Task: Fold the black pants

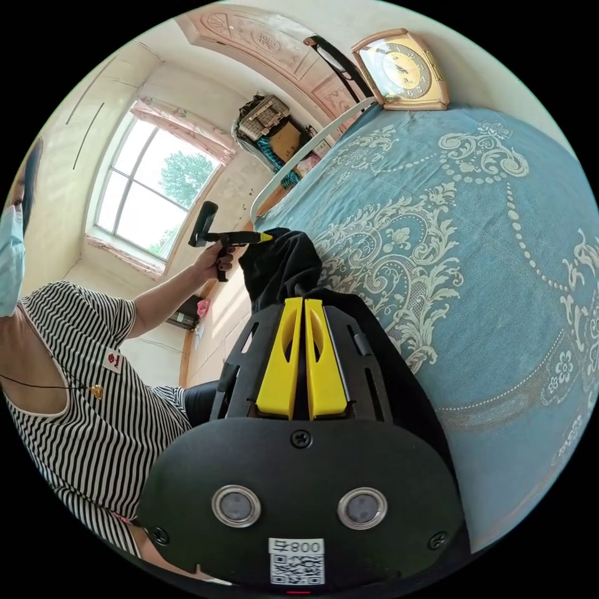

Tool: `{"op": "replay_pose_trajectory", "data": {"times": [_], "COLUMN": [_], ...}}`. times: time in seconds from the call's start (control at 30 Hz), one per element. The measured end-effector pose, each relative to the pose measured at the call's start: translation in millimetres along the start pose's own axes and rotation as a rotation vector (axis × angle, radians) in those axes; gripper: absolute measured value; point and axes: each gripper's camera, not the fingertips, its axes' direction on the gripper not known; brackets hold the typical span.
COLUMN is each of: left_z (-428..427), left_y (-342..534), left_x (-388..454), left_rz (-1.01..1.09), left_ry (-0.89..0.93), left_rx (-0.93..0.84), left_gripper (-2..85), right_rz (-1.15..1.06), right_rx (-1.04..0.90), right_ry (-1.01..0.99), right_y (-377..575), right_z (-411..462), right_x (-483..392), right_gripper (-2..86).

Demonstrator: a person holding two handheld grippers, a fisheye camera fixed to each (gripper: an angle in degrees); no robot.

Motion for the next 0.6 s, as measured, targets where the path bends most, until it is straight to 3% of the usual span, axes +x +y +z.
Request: {"op": "replay_pose_trajectory", "data": {"times": [0.13, 0.23, 0.43, 0.6], "left_z": [-29.3, -15.8, 8.6, 12.5], "left_y": [32.7, 41.5, 35.2, 31.8], "left_x": [-18.0, -32.2, -45.3, -43.4], "left_rz": [-0.018, -0.054, -0.120, -0.122], "left_ry": [0.011, -0.025, -0.064, -0.124], "left_rx": [0.146, 0.116, 0.122, 0.114], "left_gripper": [3.0, 3.0, 3.6, 5.1], "right_rz": [0.052, 0.106, 0.125, 0.122], "right_rx": [0.105, 0.130, 0.022, -0.062], "right_ry": [0.010, -0.001, 0.149, 0.153], "right_y": [-1.9, -9.6, -47.4, -67.2], "right_z": [-17.6, -14.6, 9.3, 22.8], "right_x": [1.8, 11.8, 32.3, 51.2], "right_gripper": [0.3, 0.2, 0.1, 0.2]}}
